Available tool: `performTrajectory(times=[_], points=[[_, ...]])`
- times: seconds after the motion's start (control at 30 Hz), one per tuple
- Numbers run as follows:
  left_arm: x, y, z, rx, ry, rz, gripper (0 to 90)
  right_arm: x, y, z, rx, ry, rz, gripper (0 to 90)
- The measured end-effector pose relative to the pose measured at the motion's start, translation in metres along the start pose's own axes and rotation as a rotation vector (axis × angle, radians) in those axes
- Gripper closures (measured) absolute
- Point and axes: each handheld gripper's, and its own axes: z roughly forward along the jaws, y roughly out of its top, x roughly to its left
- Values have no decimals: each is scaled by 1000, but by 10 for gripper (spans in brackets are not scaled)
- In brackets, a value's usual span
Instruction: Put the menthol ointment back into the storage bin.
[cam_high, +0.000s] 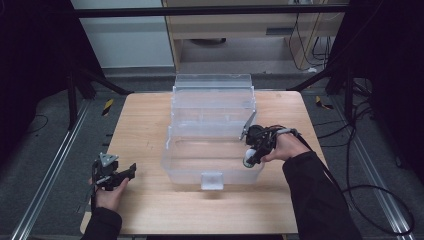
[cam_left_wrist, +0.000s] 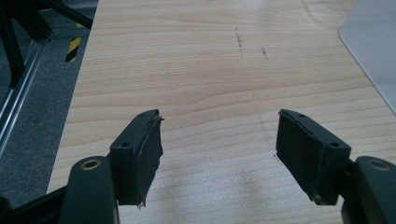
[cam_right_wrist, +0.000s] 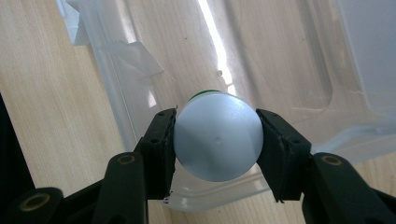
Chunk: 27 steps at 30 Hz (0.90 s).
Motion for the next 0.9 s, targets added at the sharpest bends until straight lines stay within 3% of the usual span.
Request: performTrajectory(times=[0.4,0.9], points=[[0,0,0,1,0,1,307,-3,-10,20,44,24,13,503],[0,0,0,2,-1,1,306,0,-10,29,80,26,5,509]])
